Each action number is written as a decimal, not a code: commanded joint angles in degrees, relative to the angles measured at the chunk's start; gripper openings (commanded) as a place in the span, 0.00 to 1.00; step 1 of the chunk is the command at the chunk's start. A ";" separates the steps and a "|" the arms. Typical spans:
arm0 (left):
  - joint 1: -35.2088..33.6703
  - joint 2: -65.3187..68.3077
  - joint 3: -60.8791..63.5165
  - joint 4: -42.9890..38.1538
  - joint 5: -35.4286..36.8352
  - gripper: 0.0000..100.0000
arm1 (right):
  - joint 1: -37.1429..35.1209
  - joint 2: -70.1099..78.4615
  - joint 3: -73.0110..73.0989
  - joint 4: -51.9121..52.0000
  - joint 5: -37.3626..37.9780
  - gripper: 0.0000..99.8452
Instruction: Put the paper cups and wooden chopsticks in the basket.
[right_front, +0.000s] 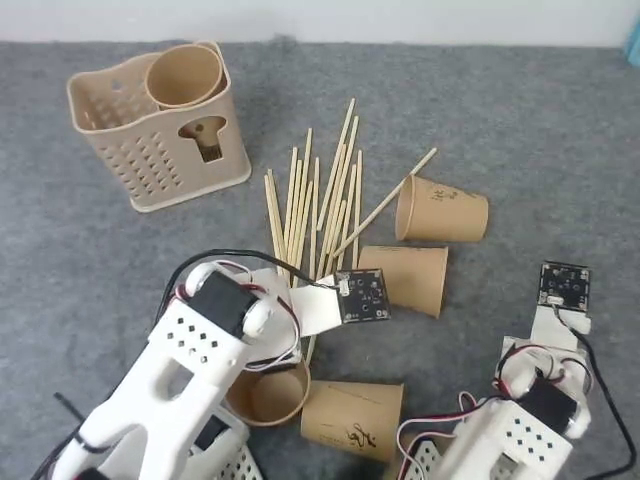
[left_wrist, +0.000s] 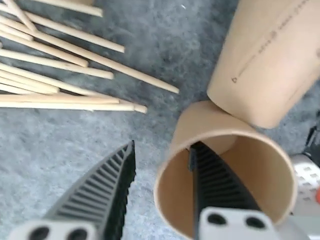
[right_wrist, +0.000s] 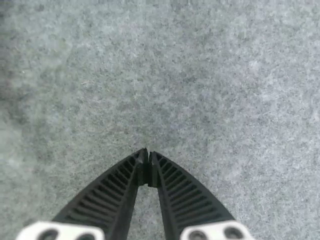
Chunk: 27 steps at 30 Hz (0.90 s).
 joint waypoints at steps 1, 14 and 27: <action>-0.35 -1.05 0.04 -2.73 0.53 0.17 | -0.84 -0.84 -0.18 -0.04 1.05 0.01; -0.35 -1.49 8.22 -7.38 0.62 0.01 | -0.84 -0.84 -0.09 -0.04 1.05 0.01; -16.26 -1.49 -5.85 -7.30 1.32 0.01 | -0.66 -0.84 -0.09 -0.04 1.05 0.01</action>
